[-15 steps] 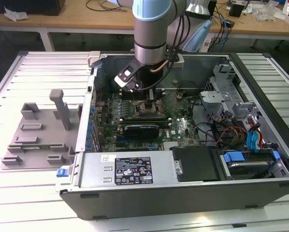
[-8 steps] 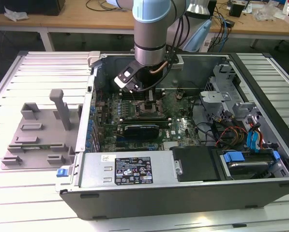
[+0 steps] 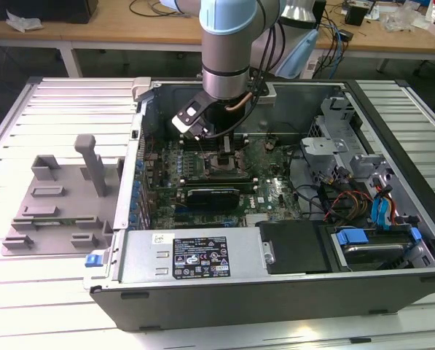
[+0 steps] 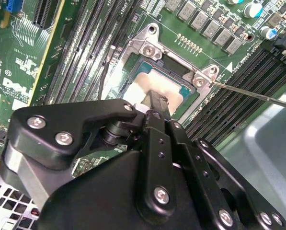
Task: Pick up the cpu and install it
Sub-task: 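Place the cpu into insertion slot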
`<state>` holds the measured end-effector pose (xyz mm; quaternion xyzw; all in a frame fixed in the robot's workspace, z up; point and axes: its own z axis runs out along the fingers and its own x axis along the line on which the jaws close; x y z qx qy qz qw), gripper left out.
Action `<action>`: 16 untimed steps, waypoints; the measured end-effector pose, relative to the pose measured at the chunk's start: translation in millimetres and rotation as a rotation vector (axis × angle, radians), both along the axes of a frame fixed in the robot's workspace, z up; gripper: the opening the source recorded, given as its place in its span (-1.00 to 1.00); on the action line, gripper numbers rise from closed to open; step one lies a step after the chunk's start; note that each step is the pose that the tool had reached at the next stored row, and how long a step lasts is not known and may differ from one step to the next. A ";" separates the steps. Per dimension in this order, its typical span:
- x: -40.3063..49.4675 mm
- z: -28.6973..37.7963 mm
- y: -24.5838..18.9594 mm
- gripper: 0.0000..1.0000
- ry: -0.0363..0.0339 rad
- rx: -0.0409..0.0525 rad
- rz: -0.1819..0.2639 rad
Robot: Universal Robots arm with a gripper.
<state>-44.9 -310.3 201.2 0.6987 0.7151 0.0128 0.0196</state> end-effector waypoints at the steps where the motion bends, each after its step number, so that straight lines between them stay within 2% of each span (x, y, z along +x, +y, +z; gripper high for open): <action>1: 0.0 0.0 0.0 -0.79 0.0000 -0.0001 0.000; 4: 0.4 4.8 0.7 -0.79 -0.0020 0.0032 0.000; 9: 0.2 21.5 0.3 -0.79 -0.0008 0.0011 0.000; 10: 0.2 25.5 0.4 -0.79 -0.0009 0.0012 0.000; 12: 0.2 40.7 0.3 -0.79 -0.0008 0.0011 0.000; 13: 0.2 44.8 0.4 -0.79 -0.0008 0.0011 0.000; 16: 0.3 46.8 0.4 -0.79 -0.0010 0.0014 0.000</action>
